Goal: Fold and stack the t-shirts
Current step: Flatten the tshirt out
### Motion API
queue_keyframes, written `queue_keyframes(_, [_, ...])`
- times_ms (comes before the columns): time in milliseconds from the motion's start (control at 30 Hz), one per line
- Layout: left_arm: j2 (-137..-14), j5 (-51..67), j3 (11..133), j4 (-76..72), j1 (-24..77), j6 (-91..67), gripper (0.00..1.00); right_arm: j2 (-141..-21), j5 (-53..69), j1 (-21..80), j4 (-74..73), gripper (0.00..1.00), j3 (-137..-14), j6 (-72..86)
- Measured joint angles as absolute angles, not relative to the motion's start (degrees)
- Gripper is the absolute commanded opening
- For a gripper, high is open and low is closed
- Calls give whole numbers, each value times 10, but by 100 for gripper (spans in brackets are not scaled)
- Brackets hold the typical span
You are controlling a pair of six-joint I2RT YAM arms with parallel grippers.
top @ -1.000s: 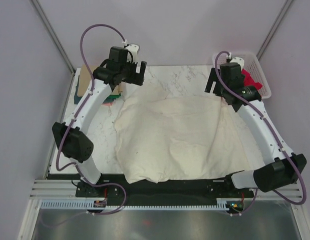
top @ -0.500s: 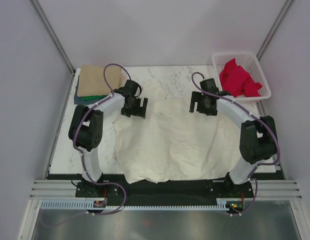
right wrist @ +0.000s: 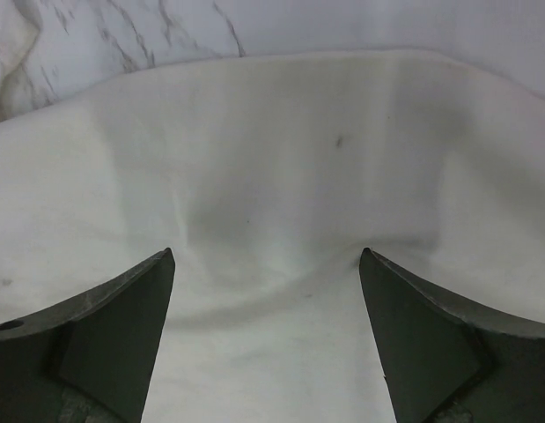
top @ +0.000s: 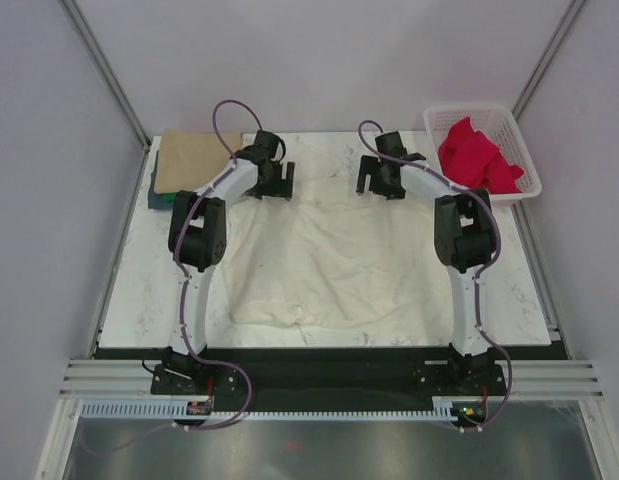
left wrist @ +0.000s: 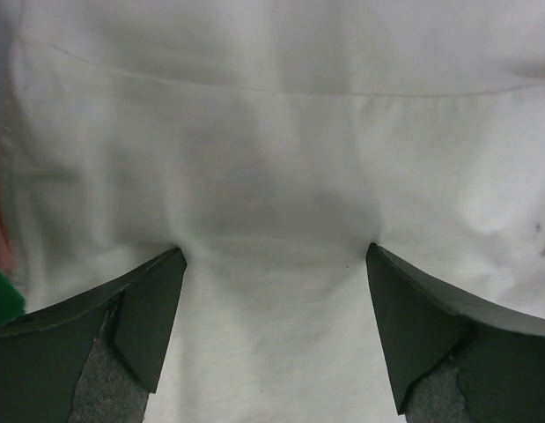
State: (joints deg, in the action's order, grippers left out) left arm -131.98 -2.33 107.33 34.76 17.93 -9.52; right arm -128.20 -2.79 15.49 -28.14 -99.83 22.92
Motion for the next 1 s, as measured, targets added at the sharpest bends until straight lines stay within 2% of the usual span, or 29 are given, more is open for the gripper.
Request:
queue_keyframes(133, [-1364,-24,1158,379,157,-95,89,-1351,-27,150,-283,95,-1108,228])
queue_keyframes(267, [-1359,-24,1176,404,147,-95,92,-1401,-10,142,-294,95,-1193,217])
queue_keyframes(467, [-1254,-26,1133,420,162,-96,93,-1399,36,135,-319,98,-1204,205])
queue_keyframes(567, [-1113,-39,1045,411,178,-103,92,-1356,50,136,-330,98,-1159,204])
queue_keyframes(700, [-890,-65,866,390,208,-141,90,-1241,57,141,-348,98,-1073,203])
queue_keyframes(833, [-656,-75,629,372,244,-236,84,-1050,47,160,-322,98,-925,213])
queue_keyframes(867, [-608,-76,576,378,251,-262,80,-988,39,173,-316,98,-874,219])
queue_keyframes(1000, [-466,-71,404,400,290,-360,72,-778,26,251,-276,98,-678,262])
